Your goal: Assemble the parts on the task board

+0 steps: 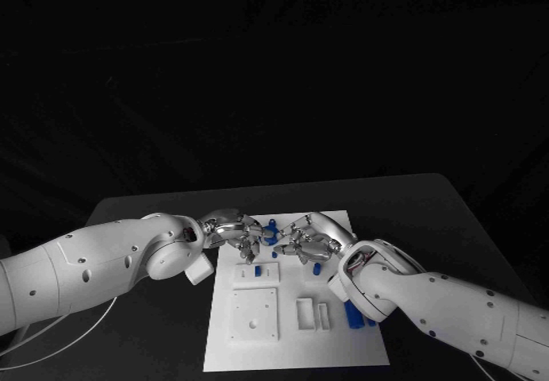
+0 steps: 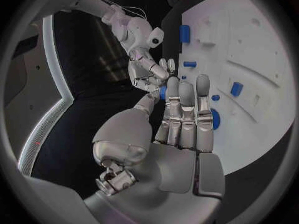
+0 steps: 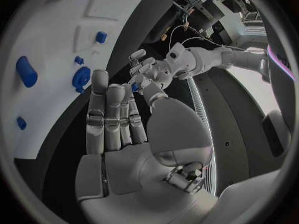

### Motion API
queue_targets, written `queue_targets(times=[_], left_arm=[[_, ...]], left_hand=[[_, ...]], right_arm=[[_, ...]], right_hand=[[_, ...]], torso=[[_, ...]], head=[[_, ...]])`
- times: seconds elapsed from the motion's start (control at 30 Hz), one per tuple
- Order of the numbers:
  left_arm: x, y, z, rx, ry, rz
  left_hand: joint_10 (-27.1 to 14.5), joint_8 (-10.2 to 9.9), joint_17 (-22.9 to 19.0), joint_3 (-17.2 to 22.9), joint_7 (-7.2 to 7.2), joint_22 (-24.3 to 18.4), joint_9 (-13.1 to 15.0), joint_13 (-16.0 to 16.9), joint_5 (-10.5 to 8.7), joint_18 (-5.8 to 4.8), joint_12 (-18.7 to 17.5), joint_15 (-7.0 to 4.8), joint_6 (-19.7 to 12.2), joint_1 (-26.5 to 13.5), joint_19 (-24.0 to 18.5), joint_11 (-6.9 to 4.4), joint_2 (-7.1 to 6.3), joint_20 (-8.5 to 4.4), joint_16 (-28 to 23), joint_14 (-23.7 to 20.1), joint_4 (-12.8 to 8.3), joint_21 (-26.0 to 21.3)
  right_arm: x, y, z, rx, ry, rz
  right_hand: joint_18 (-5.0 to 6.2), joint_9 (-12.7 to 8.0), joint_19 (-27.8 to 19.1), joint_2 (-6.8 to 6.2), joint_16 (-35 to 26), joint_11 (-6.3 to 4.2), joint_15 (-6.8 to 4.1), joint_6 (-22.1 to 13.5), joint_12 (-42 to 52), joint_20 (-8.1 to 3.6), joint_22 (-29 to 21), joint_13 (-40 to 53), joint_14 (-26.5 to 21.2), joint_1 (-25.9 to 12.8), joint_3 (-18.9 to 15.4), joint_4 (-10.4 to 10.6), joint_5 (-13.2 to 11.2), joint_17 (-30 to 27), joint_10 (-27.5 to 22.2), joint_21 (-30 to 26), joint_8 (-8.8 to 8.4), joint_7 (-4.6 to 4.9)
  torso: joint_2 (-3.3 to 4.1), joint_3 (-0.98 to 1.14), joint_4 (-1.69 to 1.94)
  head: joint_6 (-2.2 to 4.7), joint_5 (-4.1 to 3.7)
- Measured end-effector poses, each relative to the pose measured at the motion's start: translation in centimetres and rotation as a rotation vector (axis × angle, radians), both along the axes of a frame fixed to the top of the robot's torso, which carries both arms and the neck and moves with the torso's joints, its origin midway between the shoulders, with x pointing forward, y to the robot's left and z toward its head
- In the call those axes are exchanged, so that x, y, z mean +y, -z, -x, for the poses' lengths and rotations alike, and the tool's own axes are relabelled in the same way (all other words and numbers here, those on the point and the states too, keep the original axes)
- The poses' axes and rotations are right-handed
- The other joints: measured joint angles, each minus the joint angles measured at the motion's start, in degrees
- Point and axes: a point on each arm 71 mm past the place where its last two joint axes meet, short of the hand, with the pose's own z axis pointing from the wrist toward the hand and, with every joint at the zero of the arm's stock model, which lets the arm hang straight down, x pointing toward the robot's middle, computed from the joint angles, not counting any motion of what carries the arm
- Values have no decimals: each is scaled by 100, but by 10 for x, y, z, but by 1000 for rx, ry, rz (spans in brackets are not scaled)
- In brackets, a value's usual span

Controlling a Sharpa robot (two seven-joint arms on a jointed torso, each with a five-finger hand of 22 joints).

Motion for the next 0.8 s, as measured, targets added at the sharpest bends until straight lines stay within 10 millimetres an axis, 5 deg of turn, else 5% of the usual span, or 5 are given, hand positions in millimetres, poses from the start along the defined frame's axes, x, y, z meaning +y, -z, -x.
queue_targets(times=[0.8], left_arm=[[2, 1, 0, -6, -7, -24]], left_hand=[[74, -59, 0, 4, 18, 0, -22, 0, 47, 0, 0, -24, 22, 96, 0, -52, -52, 0, 40, 25, -5, 66]], right_arm=[[-11, 4, -4, -6, 28, 7]], right_hand=[[0, 6, 0, -18, 0, 0, 0, -86, 0, 0, 10, -7, 0, -60, 54, 6, 46, 5, -1, 0, 35, 53]], torso=[[-2, -4, 2]], head=[[13, -14]])
